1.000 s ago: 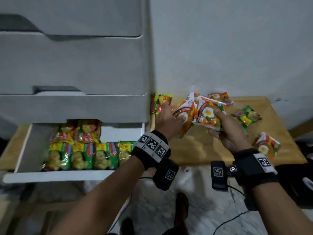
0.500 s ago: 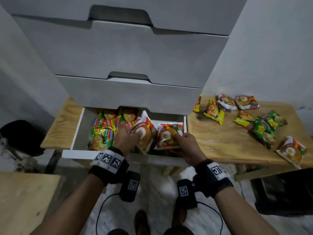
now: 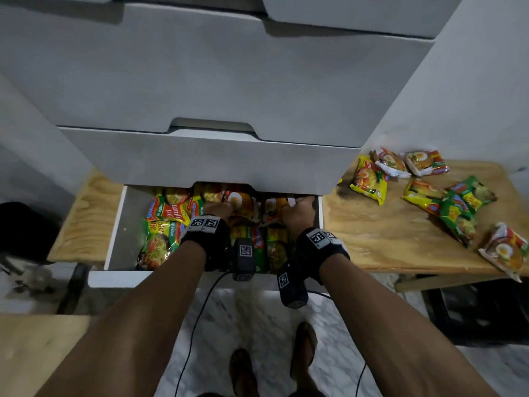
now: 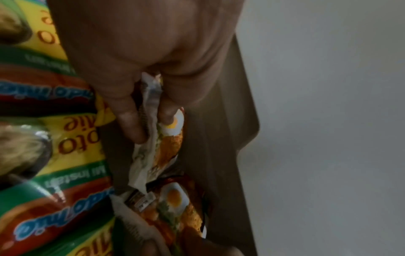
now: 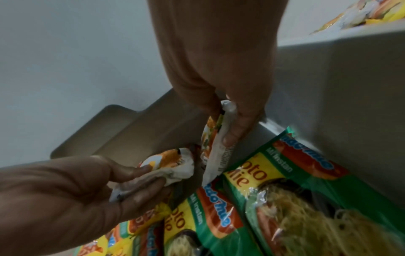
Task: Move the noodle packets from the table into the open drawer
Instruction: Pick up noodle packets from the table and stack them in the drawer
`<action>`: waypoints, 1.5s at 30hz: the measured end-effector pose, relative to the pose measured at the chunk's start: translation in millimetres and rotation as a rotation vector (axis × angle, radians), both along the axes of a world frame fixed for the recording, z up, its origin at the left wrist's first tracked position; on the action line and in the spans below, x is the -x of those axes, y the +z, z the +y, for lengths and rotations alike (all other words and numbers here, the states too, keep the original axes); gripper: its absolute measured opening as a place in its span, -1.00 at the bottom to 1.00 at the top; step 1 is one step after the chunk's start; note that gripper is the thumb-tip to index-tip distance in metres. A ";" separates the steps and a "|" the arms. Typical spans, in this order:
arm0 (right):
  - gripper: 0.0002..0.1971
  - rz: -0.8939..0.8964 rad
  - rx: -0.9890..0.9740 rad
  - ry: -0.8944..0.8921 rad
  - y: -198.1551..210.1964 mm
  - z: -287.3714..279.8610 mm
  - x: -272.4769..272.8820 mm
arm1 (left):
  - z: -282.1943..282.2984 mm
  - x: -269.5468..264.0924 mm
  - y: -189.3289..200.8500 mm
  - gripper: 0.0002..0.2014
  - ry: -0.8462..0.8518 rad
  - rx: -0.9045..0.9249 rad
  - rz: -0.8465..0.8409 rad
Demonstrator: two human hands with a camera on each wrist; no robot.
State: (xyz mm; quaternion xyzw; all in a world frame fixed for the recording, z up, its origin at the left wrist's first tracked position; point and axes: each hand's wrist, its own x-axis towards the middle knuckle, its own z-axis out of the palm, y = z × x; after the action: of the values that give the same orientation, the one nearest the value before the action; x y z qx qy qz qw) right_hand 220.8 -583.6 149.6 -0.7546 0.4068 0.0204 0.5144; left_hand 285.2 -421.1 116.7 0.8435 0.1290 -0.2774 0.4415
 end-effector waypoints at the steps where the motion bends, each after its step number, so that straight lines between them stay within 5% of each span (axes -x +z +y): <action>1: -0.49 0.009 0.016 0.006 -4.2 -1.4 -1.9 | 3.5 -0.1 -6.4 -0.51 0.023 0.015 -0.063; 5: -0.72 0.061 0.083 0.053 -12.8 -3.5 -0.8 | 5.1 -8.2 -45.3 -0.29 -0.464 -0.104 -0.172; 8: -0.67 0.091 0.093 0.076 -17.0 -4.8 -0.7 | 5.0 1.3 -28.7 -0.50 -0.240 -0.127 -0.009; 11: -0.61 0.156 0.108 0.154 -19.8 -6.8 -1.4 | 6.8 3.7 -34.0 -0.49 -0.145 -0.233 -0.098; 14: -0.57 0.214 0.149 0.225 -19.6 -7.6 -3.1 | -1.9 10.1 -7.4 -0.50 -0.004 0.035 -0.031; 17: -0.57 0.253 0.203 0.292 -16.5 -7.1 -2.0 | -7.4 5.7 -3.5 -0.95 0.113 -0.092 -0.038; 23: -0.64 0.211 0.257 0.411 -1.8 -5.1 8.4 | -8.9 10.6 11.0 -0.43 -0.017 -0.216 -0.104; 30: -0.85 -0.016 0.184 0.375 32.7 -22.3 36.6 | -28.0 41.4 62.2 -0.73 0.079 -0.059 -0.261; 36: -0.68 -0.145 -0.009 0.092 55.2 -96.1 71.0 | -93.8 90.4 103.1 -0.80 -0.084 0.115 -0.327; 45: -0.77 -0.033 0.269 0.083 50.4 -253.5 86.6 | -247.3 105.3 93.6 -0.78 -0.299 0.026 -0.333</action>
State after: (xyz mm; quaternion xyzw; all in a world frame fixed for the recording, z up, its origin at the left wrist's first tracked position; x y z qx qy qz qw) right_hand 134.2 -837.0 200.0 -0.8333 0.3658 -0.0256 0.4138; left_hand 179.9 -668.4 210.3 0.8816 -0.0757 -0.1980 0.4217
